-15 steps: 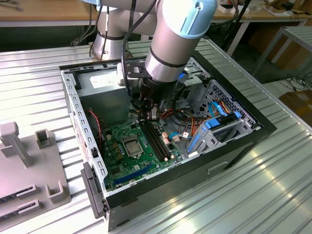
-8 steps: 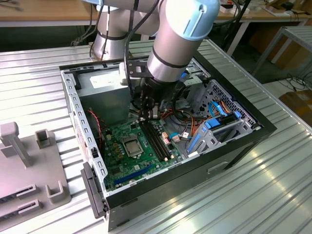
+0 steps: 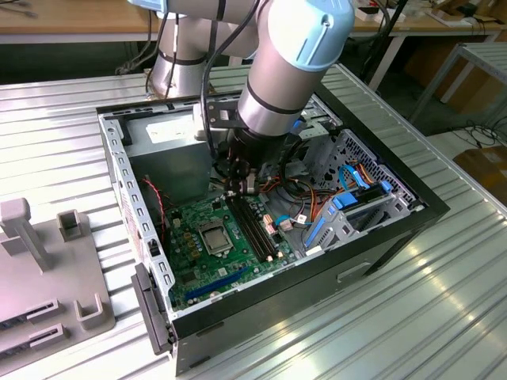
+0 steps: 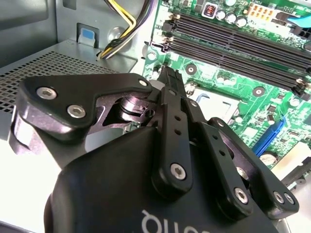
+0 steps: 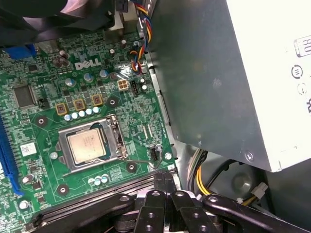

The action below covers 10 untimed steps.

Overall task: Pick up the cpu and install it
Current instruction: 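Install the first cpu locking lever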

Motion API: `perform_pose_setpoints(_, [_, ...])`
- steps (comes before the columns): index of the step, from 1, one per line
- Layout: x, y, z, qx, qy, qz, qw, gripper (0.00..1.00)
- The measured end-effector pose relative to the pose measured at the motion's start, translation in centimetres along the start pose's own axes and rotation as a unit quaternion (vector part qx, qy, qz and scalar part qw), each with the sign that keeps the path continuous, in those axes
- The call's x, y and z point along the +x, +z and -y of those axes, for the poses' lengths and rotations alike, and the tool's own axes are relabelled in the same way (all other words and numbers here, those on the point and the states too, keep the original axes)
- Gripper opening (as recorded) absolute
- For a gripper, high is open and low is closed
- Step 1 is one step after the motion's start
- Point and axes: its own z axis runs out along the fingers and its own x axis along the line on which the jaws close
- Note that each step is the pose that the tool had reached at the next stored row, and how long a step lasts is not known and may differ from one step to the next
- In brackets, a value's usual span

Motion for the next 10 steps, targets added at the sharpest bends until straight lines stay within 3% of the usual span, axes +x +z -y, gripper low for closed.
perform_pose_setpoints(2, [-0.03,0.18,-0.01,-0.0004,0.000,0.0014,1.00000,0.11])
perform_pose_setpoints(3, [-0.06,0.43,-0.02,-0.0013,0.000,0.0045,0.99999,0.11])
perform_pose_setpoints(10, [-0.06,0.48,-0.01,-0.0013,0.000,0.0047,0.99999,0.11])
